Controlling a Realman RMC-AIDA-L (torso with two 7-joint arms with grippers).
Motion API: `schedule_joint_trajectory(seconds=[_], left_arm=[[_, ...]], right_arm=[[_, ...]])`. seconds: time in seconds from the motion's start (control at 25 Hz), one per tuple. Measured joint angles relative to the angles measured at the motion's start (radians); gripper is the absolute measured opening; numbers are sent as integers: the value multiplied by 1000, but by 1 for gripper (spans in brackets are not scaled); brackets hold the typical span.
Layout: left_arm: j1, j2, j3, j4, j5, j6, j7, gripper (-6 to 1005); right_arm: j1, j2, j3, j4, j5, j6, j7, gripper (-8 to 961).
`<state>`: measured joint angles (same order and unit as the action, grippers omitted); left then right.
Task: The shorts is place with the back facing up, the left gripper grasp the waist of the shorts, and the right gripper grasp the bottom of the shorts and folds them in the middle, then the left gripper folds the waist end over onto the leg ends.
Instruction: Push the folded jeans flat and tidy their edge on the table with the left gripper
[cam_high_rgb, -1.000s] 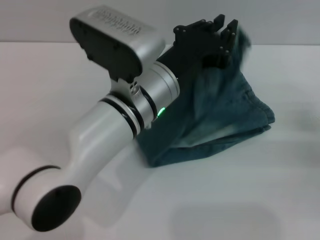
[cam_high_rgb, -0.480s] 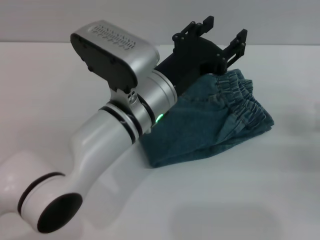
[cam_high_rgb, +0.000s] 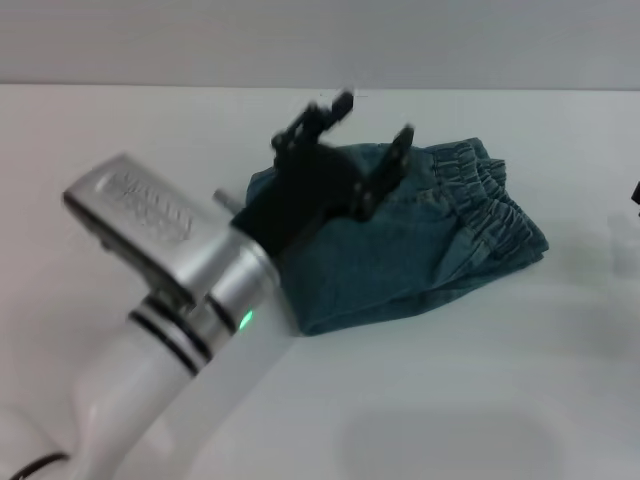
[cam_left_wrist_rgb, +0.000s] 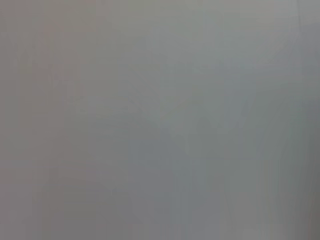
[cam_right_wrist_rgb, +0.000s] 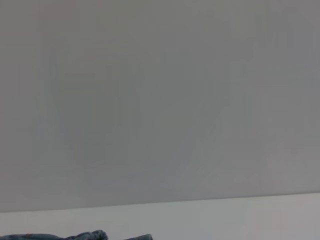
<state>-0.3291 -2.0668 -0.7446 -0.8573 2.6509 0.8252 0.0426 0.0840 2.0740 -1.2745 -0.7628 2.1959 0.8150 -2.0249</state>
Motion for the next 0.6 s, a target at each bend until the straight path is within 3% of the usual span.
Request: schedule_joint_trajectory(seconds=[0.4,0.6], left_arm=[[-20,-3,189,211,10,57,-17,466],[-17,-2,205,243,7,29,-112,308]], right_arm=[[-3,0,-4,5,-3,28,-1,20],[-1,0,-10,8,-4,30,-1,20]])
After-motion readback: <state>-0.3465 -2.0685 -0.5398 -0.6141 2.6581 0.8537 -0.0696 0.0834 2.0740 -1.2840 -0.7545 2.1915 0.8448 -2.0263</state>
